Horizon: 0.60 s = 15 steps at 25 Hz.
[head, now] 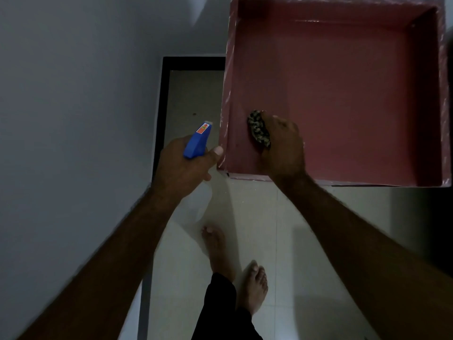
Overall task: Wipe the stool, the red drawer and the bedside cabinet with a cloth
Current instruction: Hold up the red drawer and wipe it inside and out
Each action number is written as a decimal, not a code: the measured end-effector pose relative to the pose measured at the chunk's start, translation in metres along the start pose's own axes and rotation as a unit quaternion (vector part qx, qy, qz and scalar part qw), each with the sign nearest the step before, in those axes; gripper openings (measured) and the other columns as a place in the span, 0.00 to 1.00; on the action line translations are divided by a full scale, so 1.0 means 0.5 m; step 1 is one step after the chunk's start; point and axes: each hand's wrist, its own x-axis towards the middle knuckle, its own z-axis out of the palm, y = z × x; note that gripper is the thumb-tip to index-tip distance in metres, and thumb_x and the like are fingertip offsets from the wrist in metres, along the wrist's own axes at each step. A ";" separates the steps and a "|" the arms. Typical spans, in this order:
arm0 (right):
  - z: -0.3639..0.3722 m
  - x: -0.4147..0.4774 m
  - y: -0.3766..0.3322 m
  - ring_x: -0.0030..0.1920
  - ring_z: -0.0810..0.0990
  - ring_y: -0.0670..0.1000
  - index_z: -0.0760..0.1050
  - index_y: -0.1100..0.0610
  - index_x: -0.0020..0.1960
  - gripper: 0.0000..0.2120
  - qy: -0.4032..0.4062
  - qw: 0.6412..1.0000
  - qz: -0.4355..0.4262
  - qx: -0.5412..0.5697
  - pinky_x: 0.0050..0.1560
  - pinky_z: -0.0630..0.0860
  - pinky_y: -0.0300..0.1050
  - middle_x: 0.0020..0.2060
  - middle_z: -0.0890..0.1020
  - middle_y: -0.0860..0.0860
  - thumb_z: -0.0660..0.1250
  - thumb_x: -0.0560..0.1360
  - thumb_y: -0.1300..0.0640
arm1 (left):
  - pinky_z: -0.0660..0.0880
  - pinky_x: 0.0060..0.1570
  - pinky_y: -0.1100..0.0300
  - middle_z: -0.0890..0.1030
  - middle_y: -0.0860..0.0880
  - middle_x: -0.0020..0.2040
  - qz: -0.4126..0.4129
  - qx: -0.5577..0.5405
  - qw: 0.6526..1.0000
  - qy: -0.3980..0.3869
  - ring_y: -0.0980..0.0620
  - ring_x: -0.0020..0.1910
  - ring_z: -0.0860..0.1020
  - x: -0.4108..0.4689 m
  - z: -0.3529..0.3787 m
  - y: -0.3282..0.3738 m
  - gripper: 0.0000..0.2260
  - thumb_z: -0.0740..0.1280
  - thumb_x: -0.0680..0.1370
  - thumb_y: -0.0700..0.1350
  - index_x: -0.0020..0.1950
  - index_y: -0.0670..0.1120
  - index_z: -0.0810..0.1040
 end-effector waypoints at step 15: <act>0.012 -0.002 0.007 0.69 0.74 0.63 0.69 0.55 0.79 0.43 0.015 1.000 -0.006 0.025 0.70 0.73 0.62 0.69 0.78 0.60 0.76 0.66 0.70 | 0.72 0.36 0.64 0.81 0.46 0.39 -0.029 -0.008 0.999 0.015 0.55 0.32 0.80 0.105 -0.019 0.106 0.14 0.71 0.78 0.52 0.51 0.41 0.76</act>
